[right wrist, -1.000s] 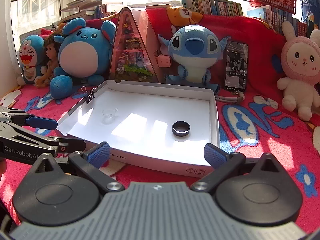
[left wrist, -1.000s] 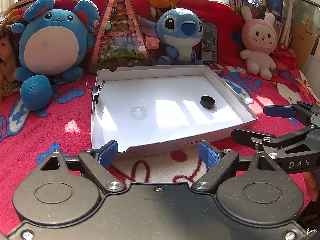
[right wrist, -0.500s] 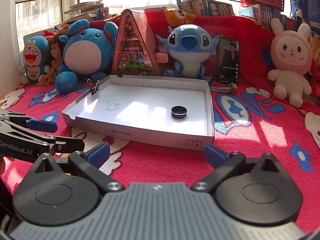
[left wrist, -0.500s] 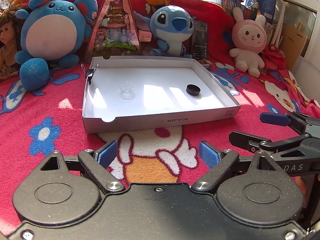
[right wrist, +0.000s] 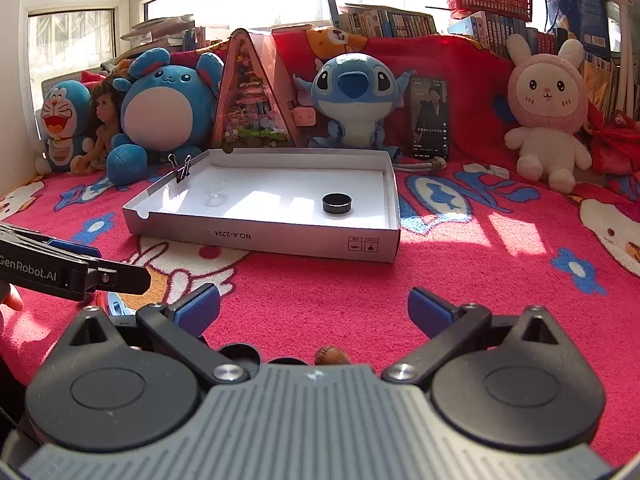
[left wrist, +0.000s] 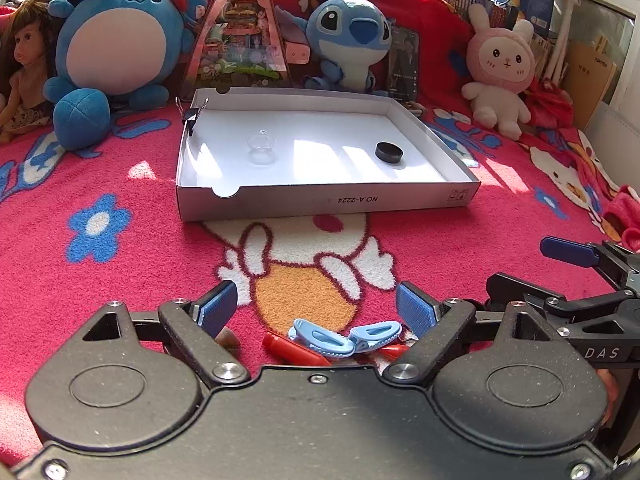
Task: Organize rigid objects
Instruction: 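Withdraw both grippers from the box back toward the remaining objects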
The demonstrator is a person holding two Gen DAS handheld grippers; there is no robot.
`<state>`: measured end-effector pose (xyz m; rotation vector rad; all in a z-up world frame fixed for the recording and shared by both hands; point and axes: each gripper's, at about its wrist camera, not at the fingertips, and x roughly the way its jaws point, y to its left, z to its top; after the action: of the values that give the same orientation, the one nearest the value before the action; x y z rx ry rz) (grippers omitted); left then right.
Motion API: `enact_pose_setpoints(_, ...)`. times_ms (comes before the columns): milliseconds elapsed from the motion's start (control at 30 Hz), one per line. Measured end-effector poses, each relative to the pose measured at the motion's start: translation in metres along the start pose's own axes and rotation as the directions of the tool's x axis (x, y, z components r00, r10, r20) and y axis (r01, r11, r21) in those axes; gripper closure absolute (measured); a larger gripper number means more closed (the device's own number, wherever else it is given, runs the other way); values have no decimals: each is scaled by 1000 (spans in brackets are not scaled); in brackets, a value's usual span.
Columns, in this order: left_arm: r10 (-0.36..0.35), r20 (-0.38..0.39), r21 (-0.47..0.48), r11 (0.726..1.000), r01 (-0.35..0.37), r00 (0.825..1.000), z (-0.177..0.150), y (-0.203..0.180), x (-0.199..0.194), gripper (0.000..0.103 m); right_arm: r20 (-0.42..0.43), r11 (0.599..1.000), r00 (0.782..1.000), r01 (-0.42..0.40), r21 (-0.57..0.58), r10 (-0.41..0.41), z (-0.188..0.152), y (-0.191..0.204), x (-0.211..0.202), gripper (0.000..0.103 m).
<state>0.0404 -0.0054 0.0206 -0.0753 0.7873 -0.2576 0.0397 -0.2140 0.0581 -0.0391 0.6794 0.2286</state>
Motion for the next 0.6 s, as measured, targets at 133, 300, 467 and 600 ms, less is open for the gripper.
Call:
enact_pose_setpoints(133, -25, -16, -28, 999, 24, 1000, -9, 1, -6, 34, -14, 1000, 1000, -4, -22, 4, -9, 5, -6, 6)
enact_pose_setpoints(300, -37, -21, -35, 999, 36, 999, -20, 0, -19, 58, -26, 999, 1000, -16, -32, 15, -19, 10, -16, 17)
enact_pose_setpoints(467, -23, 8, -6, 1000, 23, 1000, -30, -4, -37, 72, -34, 997, 999, 5, -72, -8, -28, 16, -26, 31)
enact_pose_setpoints(600, -6, 9, 28, 1000, 6, 1000, -38, -7, -41, 72, -60, 998, 998, 4, -63, -7, -32, 15, -25, 45)
